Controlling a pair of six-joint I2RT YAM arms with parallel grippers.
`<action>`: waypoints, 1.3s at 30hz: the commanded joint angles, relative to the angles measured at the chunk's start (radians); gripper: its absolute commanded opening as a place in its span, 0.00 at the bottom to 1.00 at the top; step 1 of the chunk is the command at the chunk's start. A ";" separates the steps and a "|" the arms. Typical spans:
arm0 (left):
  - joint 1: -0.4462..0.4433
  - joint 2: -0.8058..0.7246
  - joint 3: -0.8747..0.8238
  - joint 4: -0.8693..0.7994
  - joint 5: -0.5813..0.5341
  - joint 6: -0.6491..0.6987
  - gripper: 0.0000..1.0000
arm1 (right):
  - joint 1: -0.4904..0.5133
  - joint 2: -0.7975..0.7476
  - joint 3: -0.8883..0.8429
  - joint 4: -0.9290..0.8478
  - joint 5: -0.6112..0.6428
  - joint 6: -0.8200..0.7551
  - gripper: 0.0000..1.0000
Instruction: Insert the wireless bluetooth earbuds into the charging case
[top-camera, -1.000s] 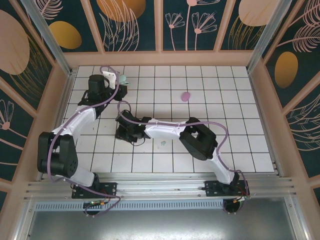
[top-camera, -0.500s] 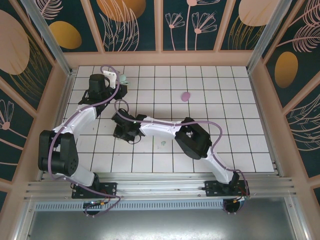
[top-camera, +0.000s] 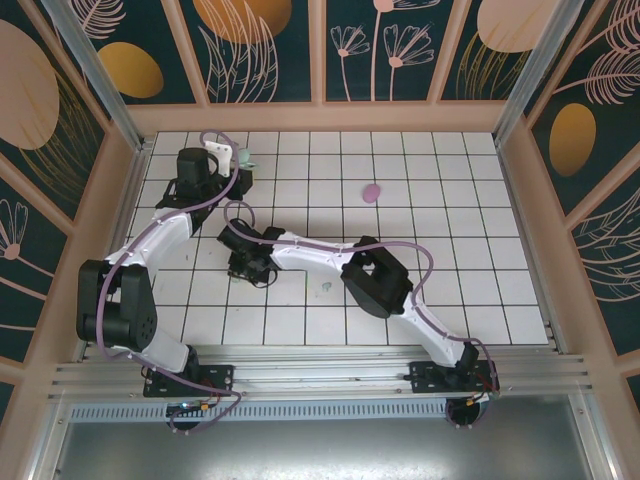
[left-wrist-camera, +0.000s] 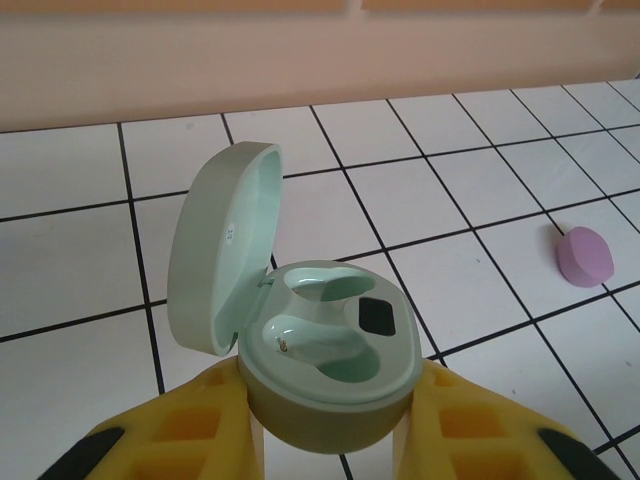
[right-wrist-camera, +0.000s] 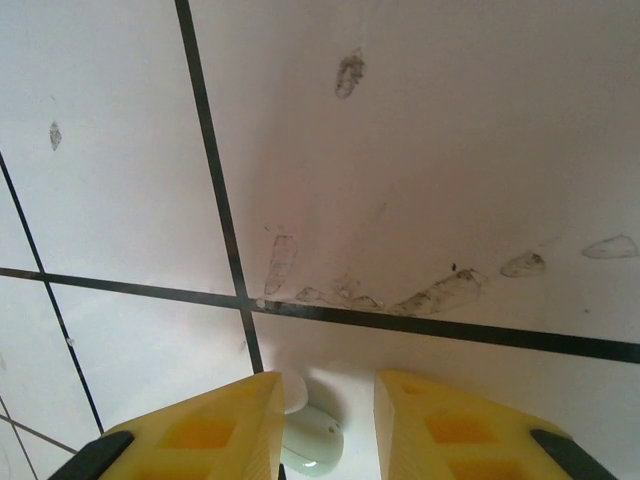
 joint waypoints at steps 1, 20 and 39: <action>0.002 0.011 0.027 -0.004 0.001 0.022 0.15 | 0.016 0.033 0.054 -0.065 0.029 -0.036 0.30; 0.003 0.019 0.028 -0.015 0.002 0.027 0.15 | 0.041 -0.010 0.137 -0.078 0.112 -0.451 0.26; 0.004 0.039 0.036 -0.021 0.009 0.020 0.15 | 0.050 0.033 0.177 -0.132 0.031 -0.791 0.34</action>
